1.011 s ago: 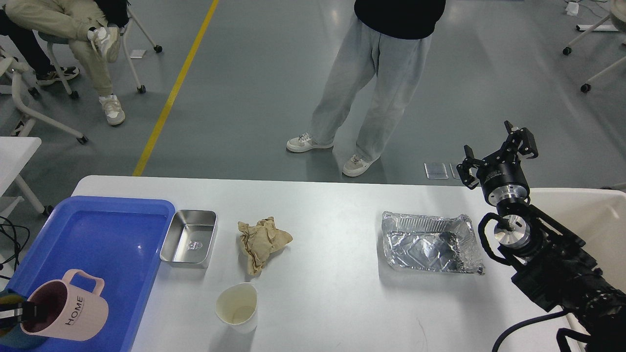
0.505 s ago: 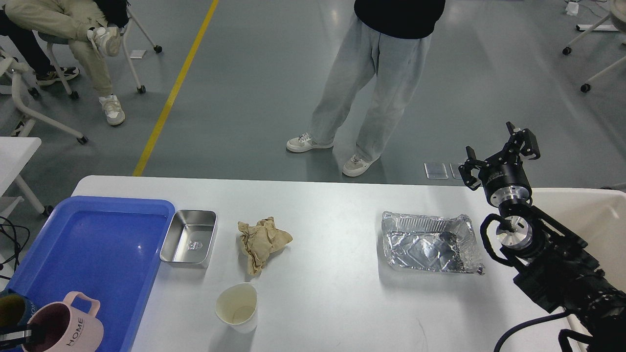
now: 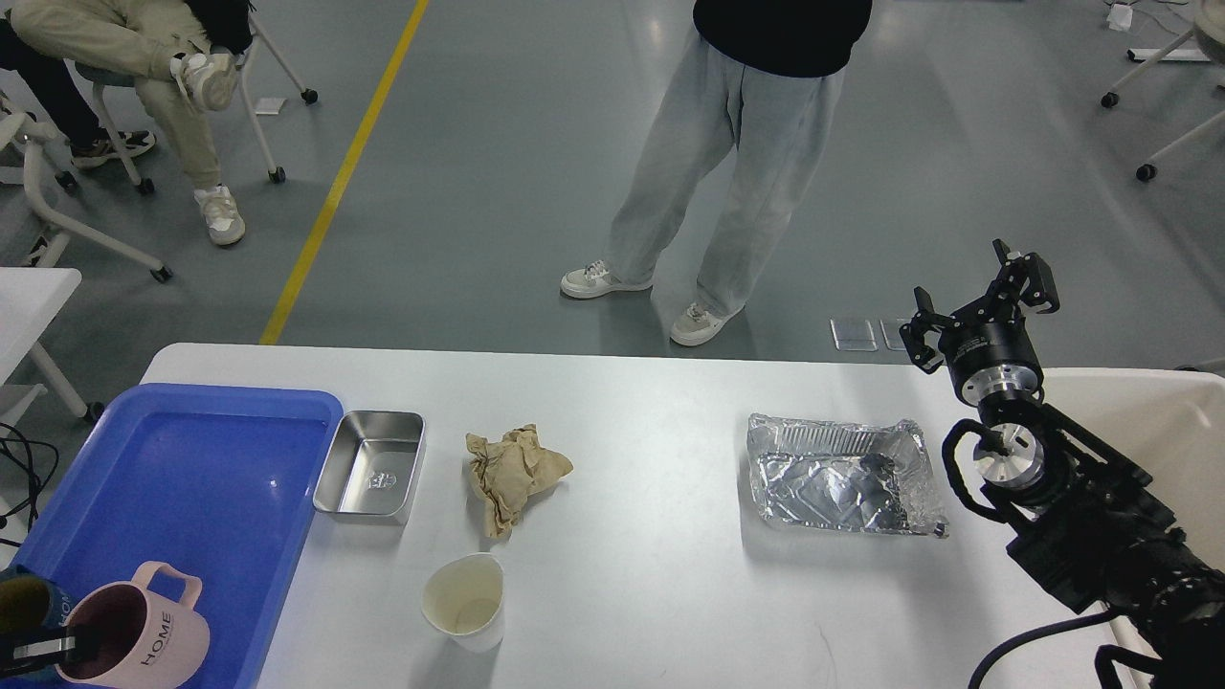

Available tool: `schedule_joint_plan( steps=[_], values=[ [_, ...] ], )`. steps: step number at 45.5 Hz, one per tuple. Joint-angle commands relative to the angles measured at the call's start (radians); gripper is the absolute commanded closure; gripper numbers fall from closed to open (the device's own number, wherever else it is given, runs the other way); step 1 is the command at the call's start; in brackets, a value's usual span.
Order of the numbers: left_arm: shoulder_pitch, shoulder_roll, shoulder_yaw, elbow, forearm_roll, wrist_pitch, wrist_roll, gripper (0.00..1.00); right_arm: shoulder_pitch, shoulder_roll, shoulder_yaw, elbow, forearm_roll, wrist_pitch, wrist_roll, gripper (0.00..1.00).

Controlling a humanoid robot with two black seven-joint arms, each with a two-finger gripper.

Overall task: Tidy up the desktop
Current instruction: 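Lower the pink mug into the blue tray and release it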

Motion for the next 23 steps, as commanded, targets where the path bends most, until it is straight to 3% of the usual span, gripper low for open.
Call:
schedule_joint_plan(
  steps=[1,10,16,23],
  values=[
    [0.000,-0.013,0.001,0.001,-0.002,0.000,0.000,0.92,0.000,0.000,0.000,0.001,0.000,0.000,0.000,0.00],
    [0.000,-0.022,0.001,0.001,-0.002,-0.002,0.000,0.85,0.000,-0.002,0.000,0.001,0.000,0.000,0.000,0.00],
    [0.000,-0.022,-0.004,0.001,-0.002,0.002,0.000,0.64,-0.001,-0.002,0.000,0.000,0.000,0.000,0.000,0.00],
    [-0.003,-0.017,-0.004,0.001,-0.002,0.002,-0.002,0.51,0.000,0.001,0.000,0.001,0.000,0.000,0.001,0.00]
  ],
)
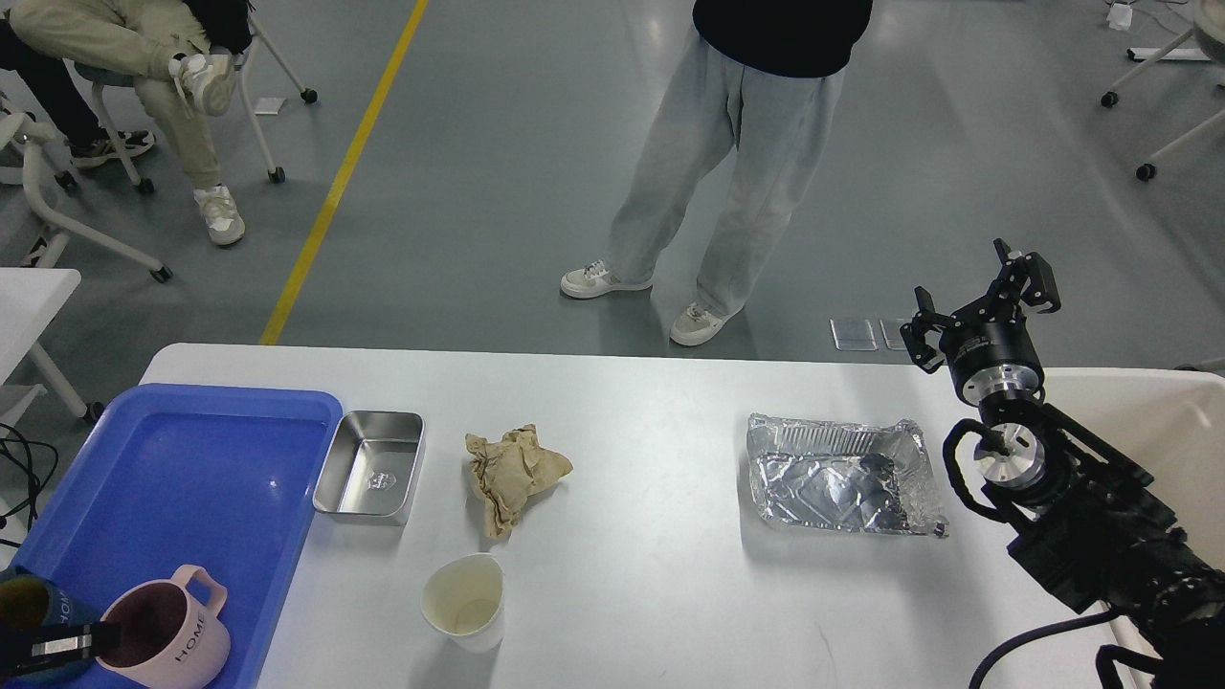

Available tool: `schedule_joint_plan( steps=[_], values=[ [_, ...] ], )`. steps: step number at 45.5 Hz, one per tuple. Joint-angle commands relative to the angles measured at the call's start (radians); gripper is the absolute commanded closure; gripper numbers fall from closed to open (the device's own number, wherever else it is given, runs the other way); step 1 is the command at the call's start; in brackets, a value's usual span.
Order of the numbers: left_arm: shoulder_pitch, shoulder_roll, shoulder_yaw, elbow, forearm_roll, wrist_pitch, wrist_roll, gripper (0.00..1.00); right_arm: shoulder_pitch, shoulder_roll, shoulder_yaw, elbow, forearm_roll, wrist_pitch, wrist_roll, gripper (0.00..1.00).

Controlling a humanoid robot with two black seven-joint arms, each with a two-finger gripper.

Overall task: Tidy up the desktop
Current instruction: 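Lower the pink mug into the blue tray and release it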

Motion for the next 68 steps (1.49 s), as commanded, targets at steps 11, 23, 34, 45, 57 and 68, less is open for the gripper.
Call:
schedule_joint_plan(
  steps=[11,23,34,45,57,68],
  values=[
    [-0.004,0.026,-0.005,-0.014,0.002,0.006,-0.017,0.18,0.000,0.005,0.000,-0.001,0.000,0.000,0.000,0.00],
    [-0.015,0.107,-0.042,-0.120,0.005,0.003,-0.047,0.05,0.000,0.008,-0.002,0.002,0.000,0.000,0.000,0.00],
    [-0.018,0.139,-0.108,-0.184,0.002,-0.006,-0.158,0.04,0.000,0.006,-0.002,0.003,0.000,-0.002,0.000,0.00],
    [-0.029,0.190,-0.157,-0.203,0.002,-0.020,-0.164,0.04,0.000,0.008,-0.002,0.003,0.000,-0.005,0.000,0.00],
    [-0.030,0.296,-0.312,-0.223,0.002,-0.169,-0.285,0.04,0.005,0.011,-0.002,0.003,0.000,-0.009,0.001,0.00],
    [-0.033,0.355,-0.487,-0.226,-0.011,-0.278,-0.288,0.04,0.011,0.014,-0.002,-0.001,0.000,-0.009,0.001,0.00]
  ],
)
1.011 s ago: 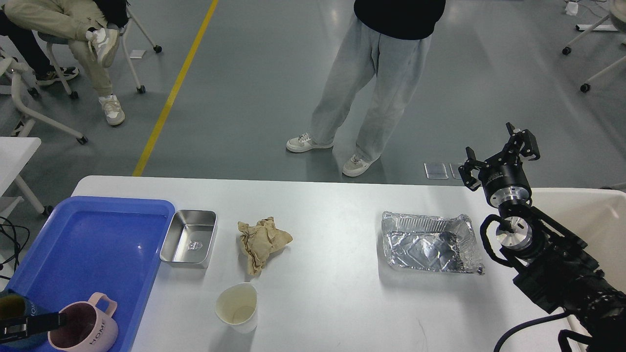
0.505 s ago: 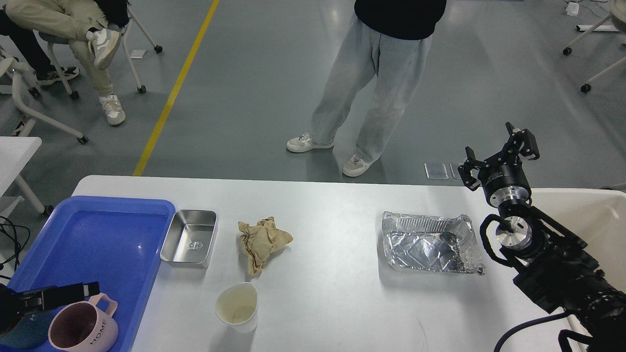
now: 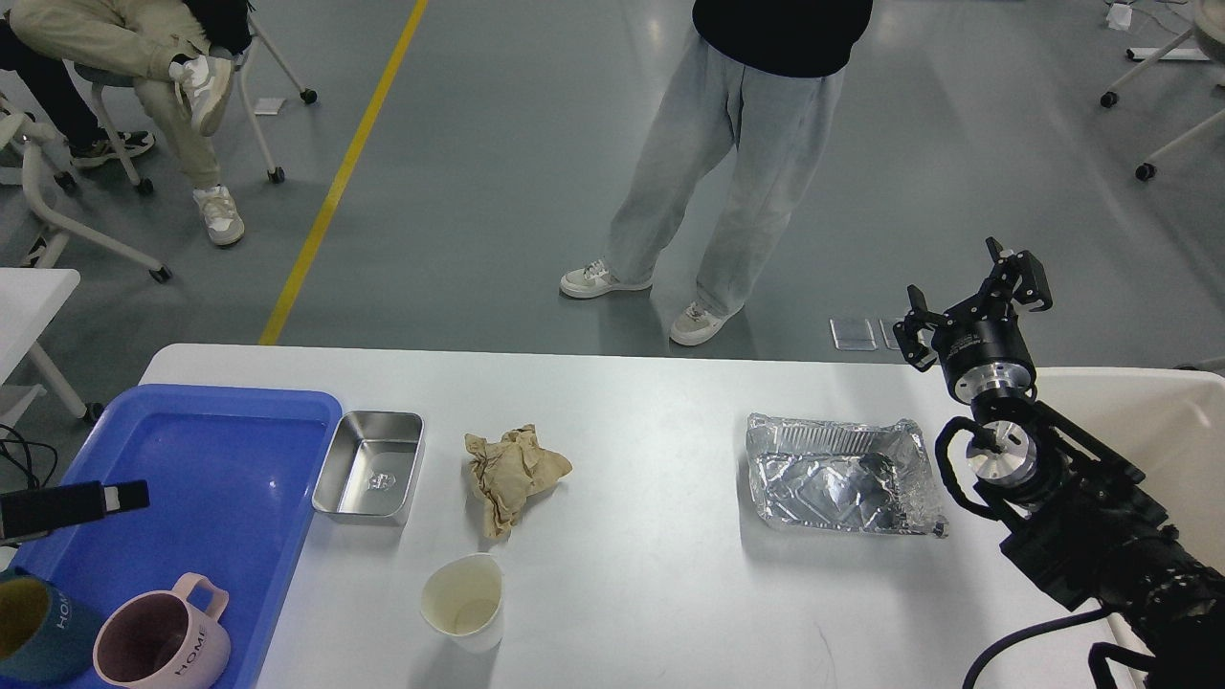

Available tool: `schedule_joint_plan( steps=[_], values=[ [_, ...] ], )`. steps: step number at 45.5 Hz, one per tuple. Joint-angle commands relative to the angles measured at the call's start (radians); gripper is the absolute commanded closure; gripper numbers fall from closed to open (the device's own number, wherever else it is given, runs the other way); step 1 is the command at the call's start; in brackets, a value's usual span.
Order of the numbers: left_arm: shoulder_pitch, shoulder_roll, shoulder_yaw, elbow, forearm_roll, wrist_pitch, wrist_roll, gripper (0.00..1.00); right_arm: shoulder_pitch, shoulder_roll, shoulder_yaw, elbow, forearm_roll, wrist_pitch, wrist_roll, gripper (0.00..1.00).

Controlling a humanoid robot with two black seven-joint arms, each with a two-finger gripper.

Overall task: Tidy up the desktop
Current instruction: 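Lower the pink mug into the blue tray and release it, then move the left gripper over the blue tray toward the steel tin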

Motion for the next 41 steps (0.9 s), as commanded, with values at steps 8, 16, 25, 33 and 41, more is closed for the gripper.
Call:
schedule_joint_plan(
  steps=[8,16,25,33,41],
  values=[
    [-0.004,0.084,-0.176,-0.020,-0.065,-0.122,-0.003,0.03,0.003,0.008,-0.001,-0.007,0.000,0.000,0.000,0.00],
    [-0.004,0.139,-0.283,-0.021,-0.143,-0.213,-0.004,0.02,0.003,0.012,-0.001,-0.007,0.000,0.000,0.000,0.00],
    [-0.004,0.164,-0.366,-0.021,-0.260,-0.343,-0.012,0.01,-0.003,0.016,-0.001,-0.007,0.000,-0.002,0.000,0.00],
    [-0.004,0.152,-0.366,-0.024,-0.261,-0.348,-0.010,0.01,-0.010,0.016,-0.001,-0.007,-0.001,-0.002,0.000,0.00],
    [0.007,0.143,-0.363,-0.015,-0.261,-0.325,0.007,0.01,-0.010,0.016,-0.001,-0.007,-0.001,-0.002,0.000,0.00]
  ],
)
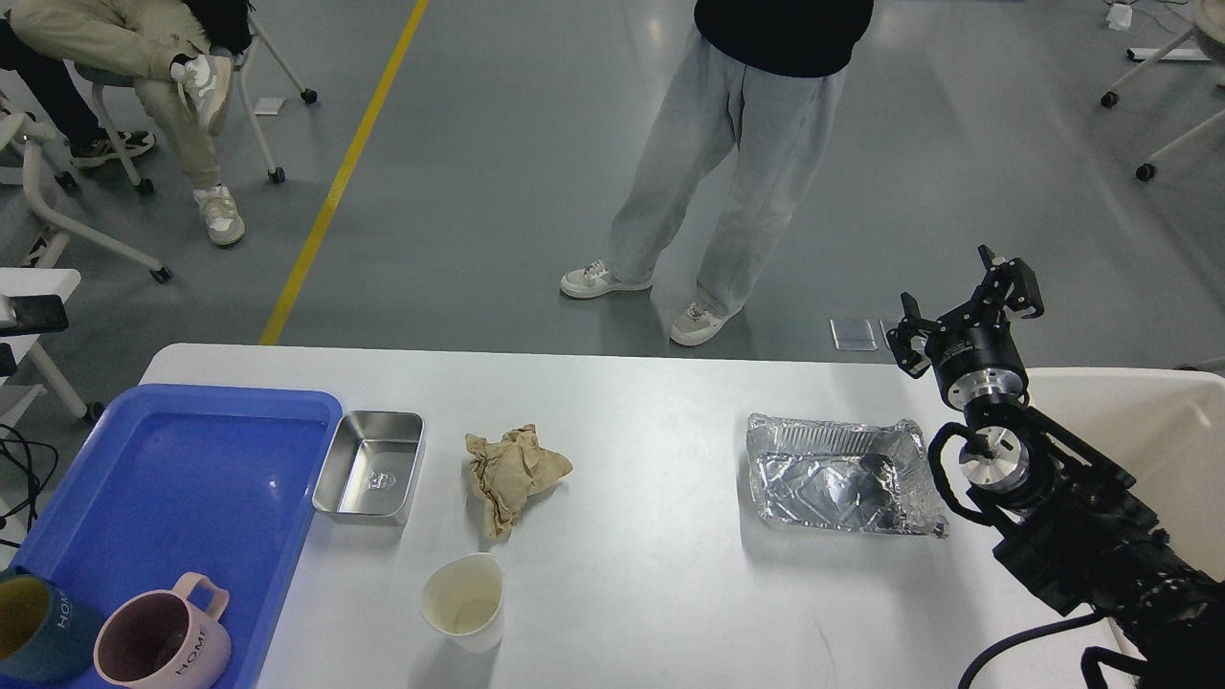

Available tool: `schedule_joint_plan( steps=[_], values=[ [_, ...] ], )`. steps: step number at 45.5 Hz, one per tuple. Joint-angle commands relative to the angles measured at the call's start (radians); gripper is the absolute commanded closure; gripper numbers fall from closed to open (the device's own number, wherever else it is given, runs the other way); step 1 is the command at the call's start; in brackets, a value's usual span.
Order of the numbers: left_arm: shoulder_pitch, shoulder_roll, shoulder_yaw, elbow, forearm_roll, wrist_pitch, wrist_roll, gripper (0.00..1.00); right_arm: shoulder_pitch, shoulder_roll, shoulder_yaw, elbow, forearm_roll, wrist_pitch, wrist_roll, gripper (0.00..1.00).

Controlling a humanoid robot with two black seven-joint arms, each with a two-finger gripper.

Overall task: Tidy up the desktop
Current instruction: 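Move the left gripper over the blue tray toward the steel tin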

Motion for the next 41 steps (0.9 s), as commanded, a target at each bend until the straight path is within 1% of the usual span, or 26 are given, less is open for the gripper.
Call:
schedule_joint_plan(
  steps=[1,4,11,14,19,23,29,35,41],
  values=[
    [0.008,-0.013,0.005,0.011,-0.002,0.026,0.014,0.01,0.000,0.000,0.000,0.000,-0.001,0.000,0.000,0.00],
    [0.012,-0.057,0.013,0.037,-0.002,0.066,0.026,0.01,0.001,0.000,0.000,0.001,-0.001,0.000,0.000,0.00],
    [0.063,-0.216,0.031,0.137,0.000,0.155,0.118,0.01,0.001,0.011,0.000,0.006,-0.021,-0.003,0.000,0.00],
    [0.067,-0.285,0.042,0.178,0.002,0.182,0.138,0.01,0.001,0.021,0.000,0.008,-0.022,-0.003,0.000,0.00],
    [0.067,-0.387,0.068,0.220,0.002,0.244,0.124,0.01,0.003,0.023,-0.001,0.008,-0.022,-0.003,0.000,0.00],
    [0.064,-0.451,0.098,0.235,0.008,0.287,0.126,0.01,0.003,0.021,-0.001,0.009,-0.022,-0.005,0.000,0.00],
    [0.057,-0.516,0.143,0.286,0.014,0.317,0.124,0.02,0.003,0.021,-0.001,0.011,-0.024,-0.022,0.000,0.00],
    [0.055,-0.577,0.198,0.319,0.015,0.368,0.124,0.02,0.006,0.023,-0.001,0.020,-0.024,-0.032,0.000,0.00],
    [0.055,-0.658,0.267,0.379,0.026,0.452,0.124,0.02,0.007,0.023,-0.001,0.040,-0.028,-0.055,0.000,0.00]
  ],
)
